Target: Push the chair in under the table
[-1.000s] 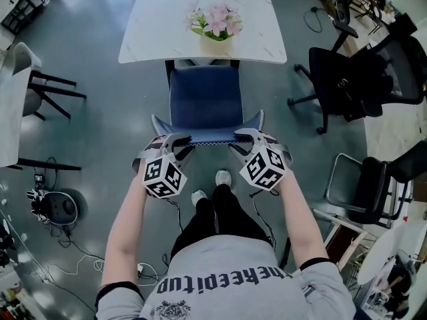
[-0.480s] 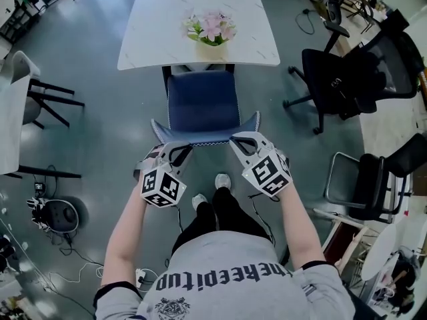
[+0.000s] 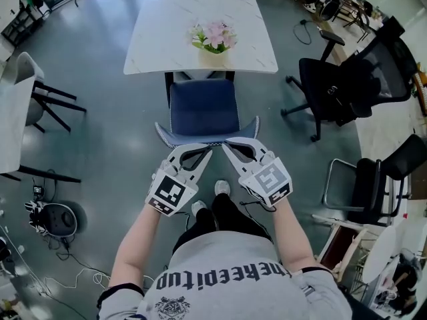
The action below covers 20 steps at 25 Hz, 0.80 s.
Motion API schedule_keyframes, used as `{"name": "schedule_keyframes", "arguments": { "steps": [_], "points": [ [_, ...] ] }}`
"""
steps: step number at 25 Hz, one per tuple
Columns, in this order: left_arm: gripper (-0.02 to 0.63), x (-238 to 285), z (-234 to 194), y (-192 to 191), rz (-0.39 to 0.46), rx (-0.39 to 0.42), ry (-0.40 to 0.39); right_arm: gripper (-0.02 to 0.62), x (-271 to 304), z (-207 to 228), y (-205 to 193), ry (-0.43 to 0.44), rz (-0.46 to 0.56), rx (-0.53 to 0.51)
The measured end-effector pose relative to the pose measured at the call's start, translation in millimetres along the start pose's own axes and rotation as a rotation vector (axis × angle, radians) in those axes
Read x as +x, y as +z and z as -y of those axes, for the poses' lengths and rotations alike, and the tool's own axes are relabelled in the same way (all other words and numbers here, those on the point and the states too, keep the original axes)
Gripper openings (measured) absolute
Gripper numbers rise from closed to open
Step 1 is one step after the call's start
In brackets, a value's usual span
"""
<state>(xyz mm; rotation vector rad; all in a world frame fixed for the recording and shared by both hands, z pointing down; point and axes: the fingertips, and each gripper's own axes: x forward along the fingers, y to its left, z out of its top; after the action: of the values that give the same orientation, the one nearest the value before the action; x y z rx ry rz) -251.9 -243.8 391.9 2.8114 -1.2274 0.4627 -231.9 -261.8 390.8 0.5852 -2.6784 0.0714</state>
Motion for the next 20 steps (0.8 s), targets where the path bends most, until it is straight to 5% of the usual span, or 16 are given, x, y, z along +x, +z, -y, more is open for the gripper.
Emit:
{"name": "schedule_keyframes", "arguments": {
  "steps": [9, 20],
  "points": [
    [0.015, -19.6, 18.2, 62.9, 0.175, -0.015, -0.007, 0.011, -30.4, -24.1, 39.0, -0.018, 0.125, 0.037],
    [0.015, -45.5, 38.9, 90.6, 0.258, -0.047, 0.006, 0.011, -64.7, -45.8, 67.9, -0.029, 0.252, 0.085]
  ]
}}
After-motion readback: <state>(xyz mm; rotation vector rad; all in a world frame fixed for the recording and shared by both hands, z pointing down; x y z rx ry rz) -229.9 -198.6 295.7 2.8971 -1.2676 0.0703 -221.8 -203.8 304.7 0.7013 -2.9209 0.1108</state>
